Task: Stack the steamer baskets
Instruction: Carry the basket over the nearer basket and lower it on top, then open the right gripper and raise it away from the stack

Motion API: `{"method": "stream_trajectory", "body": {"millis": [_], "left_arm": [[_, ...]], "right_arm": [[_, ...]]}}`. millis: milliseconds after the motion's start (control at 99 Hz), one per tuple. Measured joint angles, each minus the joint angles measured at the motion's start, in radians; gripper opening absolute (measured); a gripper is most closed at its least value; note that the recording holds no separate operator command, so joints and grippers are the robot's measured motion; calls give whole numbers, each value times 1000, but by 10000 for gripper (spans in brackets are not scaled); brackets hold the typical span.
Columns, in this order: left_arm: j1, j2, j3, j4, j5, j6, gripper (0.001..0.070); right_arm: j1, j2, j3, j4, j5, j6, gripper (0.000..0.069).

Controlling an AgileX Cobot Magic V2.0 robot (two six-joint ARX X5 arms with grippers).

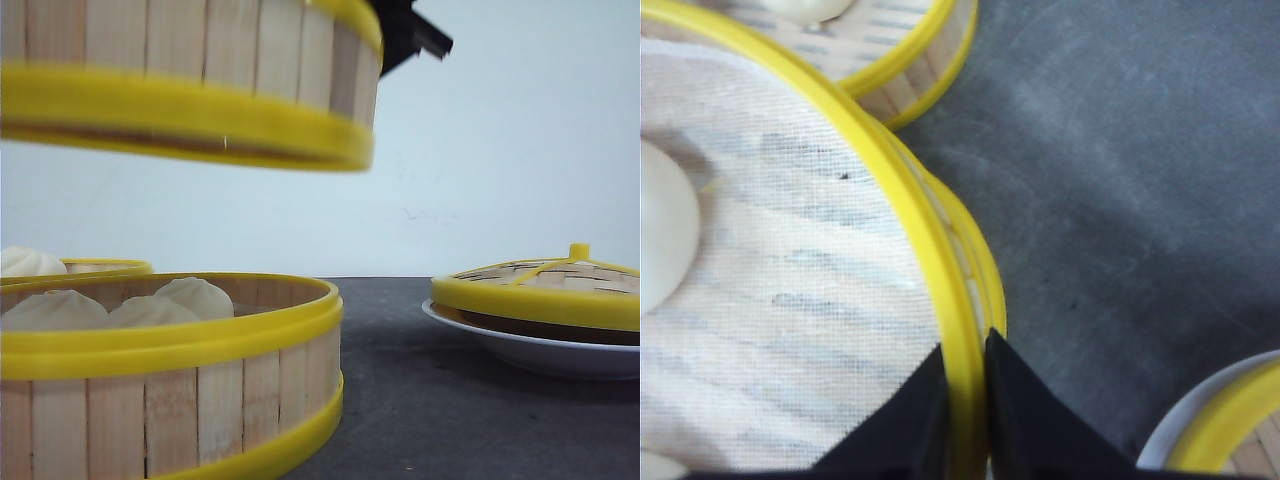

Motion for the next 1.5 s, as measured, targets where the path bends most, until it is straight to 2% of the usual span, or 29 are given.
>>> {"method": "stream_trajectory", "body": {"millis": [374,858,1242,1505], "left_arm": [[0,0,0,-1,0,0,419],[0,0,0,-1,0,0,419],[0,0,0,0,0,0,419],[0,0,0,0,-1,0,419]], "right_arm": [[6,29,-39,49,3,22,25],[14,150,-40,58,10,31,25],[34,156,-40,94,19,34,25],[49,159,-40,86,79,35,24]]}}
